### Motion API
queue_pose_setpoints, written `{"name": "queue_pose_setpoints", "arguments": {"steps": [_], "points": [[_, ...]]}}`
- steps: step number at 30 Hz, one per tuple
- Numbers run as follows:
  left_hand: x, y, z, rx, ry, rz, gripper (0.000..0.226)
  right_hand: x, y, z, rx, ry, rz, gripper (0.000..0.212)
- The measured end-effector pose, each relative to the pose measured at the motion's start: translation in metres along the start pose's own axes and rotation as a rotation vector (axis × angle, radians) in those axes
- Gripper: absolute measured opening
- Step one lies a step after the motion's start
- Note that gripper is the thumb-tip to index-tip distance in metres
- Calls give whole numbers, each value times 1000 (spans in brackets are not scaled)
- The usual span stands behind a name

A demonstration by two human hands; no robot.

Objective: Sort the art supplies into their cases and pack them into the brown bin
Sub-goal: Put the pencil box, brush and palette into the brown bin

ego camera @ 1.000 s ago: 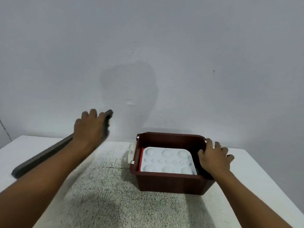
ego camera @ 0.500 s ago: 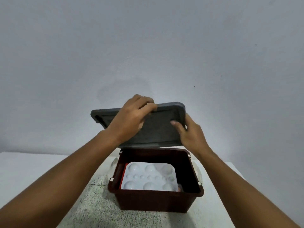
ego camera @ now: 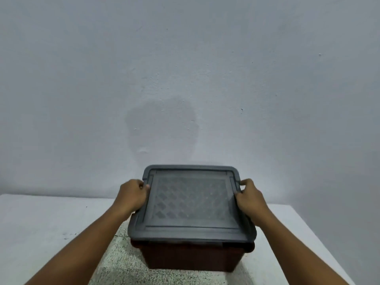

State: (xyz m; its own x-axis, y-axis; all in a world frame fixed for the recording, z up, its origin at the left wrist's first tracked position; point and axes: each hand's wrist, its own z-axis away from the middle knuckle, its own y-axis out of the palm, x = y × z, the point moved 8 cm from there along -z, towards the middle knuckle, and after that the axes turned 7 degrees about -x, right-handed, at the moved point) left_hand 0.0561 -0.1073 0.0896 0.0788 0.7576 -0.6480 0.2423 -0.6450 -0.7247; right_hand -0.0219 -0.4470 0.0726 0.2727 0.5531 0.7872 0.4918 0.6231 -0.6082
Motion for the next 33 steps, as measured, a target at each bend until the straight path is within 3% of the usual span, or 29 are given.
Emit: {"name": "queue_pose_setpoints", "arguments": {"steps": [5, 12, 21, 26, 28, 31, 33], "points": [[26, 33, 2, 57, 48, -256, 35, -17, 16, 7, -3, -98, 414, 38], [39, 48, 4, 41, -4, -246, 36, -40, 16, 5, 54, -33, 383, 36], [43, 42, 24, 45, -151, 143, 37, -39, 13, 12, 149, 24, 272, 29], [50, 42, 26, 26, -249, 165, 54, -40, 14, 16, 193, 104, 184, 27], [52, 41, 28, 26, -286, 160, 48, -43, 13, 16, 198, 145, 159, 33], [59, 43, 30, 51, -320, 202, 51, -42, 11, 14, 167, 173, 227, 47], [59, 41, 31, 44, -302, 186, 47, -37, 10, 12, 125, 129, 377, 40]]}}
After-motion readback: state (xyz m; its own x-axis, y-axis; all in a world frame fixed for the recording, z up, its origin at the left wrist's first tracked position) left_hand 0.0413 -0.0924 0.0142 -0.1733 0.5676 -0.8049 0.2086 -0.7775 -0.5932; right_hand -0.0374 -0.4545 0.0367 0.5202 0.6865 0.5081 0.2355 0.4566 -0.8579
